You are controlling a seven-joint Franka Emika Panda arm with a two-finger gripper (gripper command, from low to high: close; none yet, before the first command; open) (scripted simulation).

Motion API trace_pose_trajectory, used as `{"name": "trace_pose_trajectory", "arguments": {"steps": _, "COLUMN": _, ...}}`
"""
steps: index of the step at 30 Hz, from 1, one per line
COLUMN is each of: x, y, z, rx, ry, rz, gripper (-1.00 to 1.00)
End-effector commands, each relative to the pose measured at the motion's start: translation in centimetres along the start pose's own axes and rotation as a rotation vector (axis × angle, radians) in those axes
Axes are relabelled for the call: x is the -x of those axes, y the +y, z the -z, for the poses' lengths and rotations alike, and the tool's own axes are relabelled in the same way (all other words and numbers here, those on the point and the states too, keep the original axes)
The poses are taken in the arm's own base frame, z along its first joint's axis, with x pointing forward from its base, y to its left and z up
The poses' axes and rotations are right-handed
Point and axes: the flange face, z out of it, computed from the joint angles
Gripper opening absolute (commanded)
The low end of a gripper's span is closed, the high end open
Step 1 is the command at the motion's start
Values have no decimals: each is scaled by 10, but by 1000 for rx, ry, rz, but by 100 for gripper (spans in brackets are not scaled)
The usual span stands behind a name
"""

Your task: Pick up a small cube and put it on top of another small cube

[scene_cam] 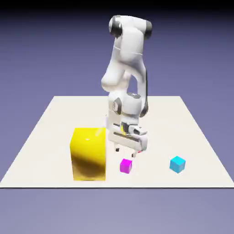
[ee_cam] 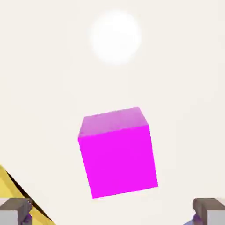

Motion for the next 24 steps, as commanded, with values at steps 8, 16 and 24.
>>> {"name": "trace_pose_trajectory", "arguments": {"steps": 8, "x": -3, "y": -1, "z": -35, "rx": 6, "ry": -21, "rz": 87, "gripper": 0}}
{"name": "trace_pose_trajectory", "arguments": {"steps": 16, "x": -8, "y": -7, "z": -74, "rx": 1, "ry": 2, "rz": 80, "gripper": -100}}
{"name": "trace_pose_trajectory", "arguments": {"steps": 24, "x": -3, "y": -1, "z": -16, "rx": 5, "ry": -13, "rz": 84, "gripper": -100}}
